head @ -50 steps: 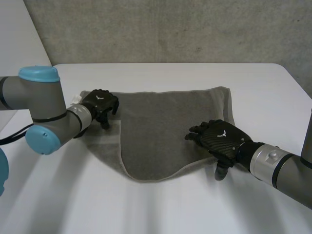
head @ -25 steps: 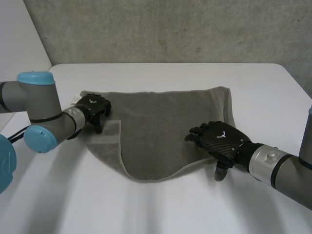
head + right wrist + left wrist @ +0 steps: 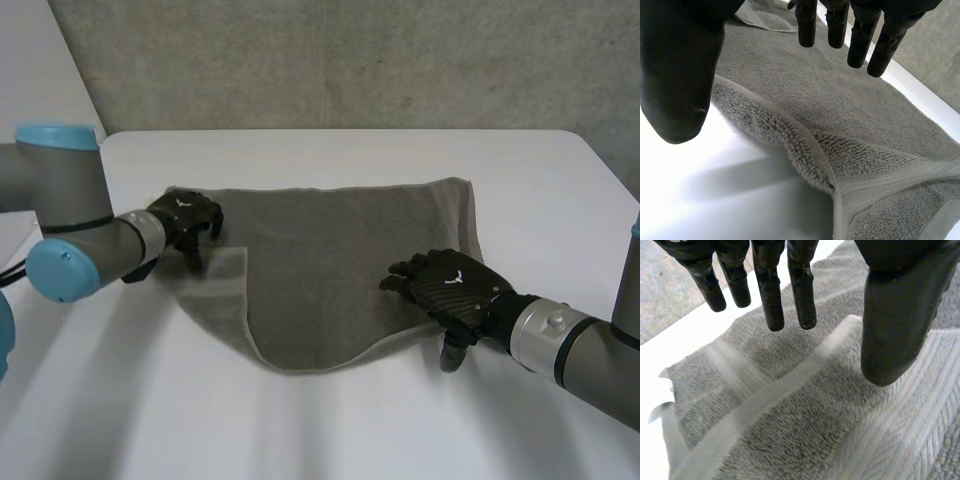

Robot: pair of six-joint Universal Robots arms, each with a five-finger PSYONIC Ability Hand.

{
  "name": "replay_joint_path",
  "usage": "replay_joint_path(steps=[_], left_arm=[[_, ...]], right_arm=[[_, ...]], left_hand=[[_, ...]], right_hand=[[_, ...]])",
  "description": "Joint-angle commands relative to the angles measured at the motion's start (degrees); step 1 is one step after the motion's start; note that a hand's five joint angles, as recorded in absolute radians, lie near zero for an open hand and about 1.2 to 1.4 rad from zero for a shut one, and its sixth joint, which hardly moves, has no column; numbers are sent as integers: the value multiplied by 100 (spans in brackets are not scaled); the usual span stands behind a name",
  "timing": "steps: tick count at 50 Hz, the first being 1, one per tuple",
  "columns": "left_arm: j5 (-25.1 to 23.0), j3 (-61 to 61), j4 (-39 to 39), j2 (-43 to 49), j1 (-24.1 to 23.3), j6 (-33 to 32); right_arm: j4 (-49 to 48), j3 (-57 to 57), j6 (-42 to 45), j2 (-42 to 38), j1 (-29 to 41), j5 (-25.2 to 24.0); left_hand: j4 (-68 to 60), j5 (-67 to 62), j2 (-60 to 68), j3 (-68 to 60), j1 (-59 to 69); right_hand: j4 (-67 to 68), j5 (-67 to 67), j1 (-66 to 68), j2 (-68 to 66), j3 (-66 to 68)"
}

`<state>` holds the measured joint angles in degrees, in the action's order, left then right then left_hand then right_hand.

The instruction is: Fold the towel.

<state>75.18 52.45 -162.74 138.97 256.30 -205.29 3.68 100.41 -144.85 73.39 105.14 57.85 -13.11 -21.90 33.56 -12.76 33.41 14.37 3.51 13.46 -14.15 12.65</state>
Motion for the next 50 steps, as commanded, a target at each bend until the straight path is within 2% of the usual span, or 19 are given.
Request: replay_joint_path(steps=[1, 3, 8, 22, 50], left_arm=[[23, -534, 507, -36, 25, 279], [23, -997, 883, 173, 51, 646], [23, -1622, 1270, 525, 52, 990], [181, -2133, 1543, 1097, -10, 1000], [190, -2142, 1535, 1291, -27, 973]], right_arm=[[1, 13, 0, -1, 7, -2], [1, 13, 0, -9, 7, -2], [1, 13, 0, -9, 7, -11], [-8, -4, 9, -53, 7, -11], [-8, -4, 141, -132, -2, 7]], left_hand=[[311, 66, -232, 276, -217], [311, 66, -232, 276, -217], [311, 50, -216, 276, -200], [311, -203, 37, 276, 52], [311, -236, 70, 276, 86]], right_hand=[[-437, -351, -346, 415, -265], [-437, -351, -346, 415, -265], [-437, -351, -346, 415, -265], [-437, -351, -346, 415, -265], [-437, -351, -346, 415, -265]])
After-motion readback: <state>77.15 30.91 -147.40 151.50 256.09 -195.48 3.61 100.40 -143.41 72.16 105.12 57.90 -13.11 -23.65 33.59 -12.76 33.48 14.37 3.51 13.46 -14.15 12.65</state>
